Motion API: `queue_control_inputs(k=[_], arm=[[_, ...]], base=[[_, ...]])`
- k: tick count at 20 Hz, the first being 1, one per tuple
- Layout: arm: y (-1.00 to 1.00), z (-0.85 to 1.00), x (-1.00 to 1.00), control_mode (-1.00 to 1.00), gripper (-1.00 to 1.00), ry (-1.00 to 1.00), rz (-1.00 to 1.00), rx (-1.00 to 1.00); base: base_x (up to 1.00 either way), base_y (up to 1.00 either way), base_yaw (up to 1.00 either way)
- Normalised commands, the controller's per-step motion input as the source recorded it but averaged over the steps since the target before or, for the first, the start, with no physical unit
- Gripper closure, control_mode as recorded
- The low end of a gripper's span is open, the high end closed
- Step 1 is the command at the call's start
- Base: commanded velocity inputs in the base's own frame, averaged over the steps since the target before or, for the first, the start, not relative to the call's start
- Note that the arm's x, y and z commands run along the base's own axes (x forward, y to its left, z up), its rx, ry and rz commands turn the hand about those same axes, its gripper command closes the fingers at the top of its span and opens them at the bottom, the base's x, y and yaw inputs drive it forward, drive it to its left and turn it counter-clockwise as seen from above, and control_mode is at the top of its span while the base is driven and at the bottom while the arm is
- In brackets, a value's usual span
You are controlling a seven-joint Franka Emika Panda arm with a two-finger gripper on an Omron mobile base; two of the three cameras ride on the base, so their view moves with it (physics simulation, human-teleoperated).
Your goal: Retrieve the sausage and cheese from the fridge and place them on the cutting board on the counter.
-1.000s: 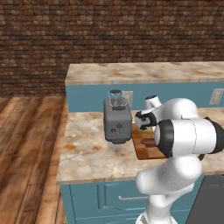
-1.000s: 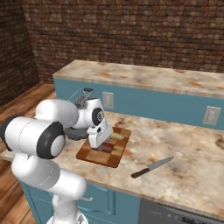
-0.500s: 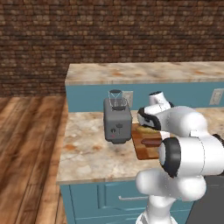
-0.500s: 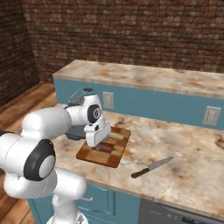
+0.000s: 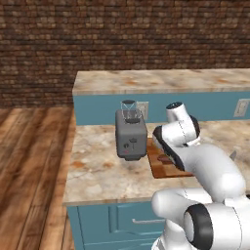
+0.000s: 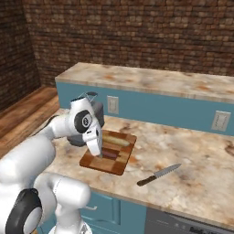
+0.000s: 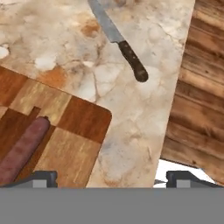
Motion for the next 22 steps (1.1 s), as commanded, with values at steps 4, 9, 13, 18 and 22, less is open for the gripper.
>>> queue_control_inputs(k=[4, 9, 13, 18, 22], arm=[[0.15, 0.35, -0.46, -1.0, -1.0, 0.0, 0.59, 0.0], [0.15, 0.42, -0.45, -1.0, -1.0, 0.0, 0.48, 0.11], [0.13, 0.46, -0.54, -1.0, -1.0, -0.04, 0.3, 0.16], [0.15, 0.45, -0.62, -1.0, -1.0, -0.21, 0.19, 0.04], [0.04, 0.1, -0.19, -1.0, -1.0, -0.02, 0.08, 0.0]], base=[[0.0, 0.0, 0.0], [0.0, 0.0, 0.0], [0.0, 0.0, 0.0], [0.0, 0.0, 0.0], [0.0, 0.0, 0.0]])
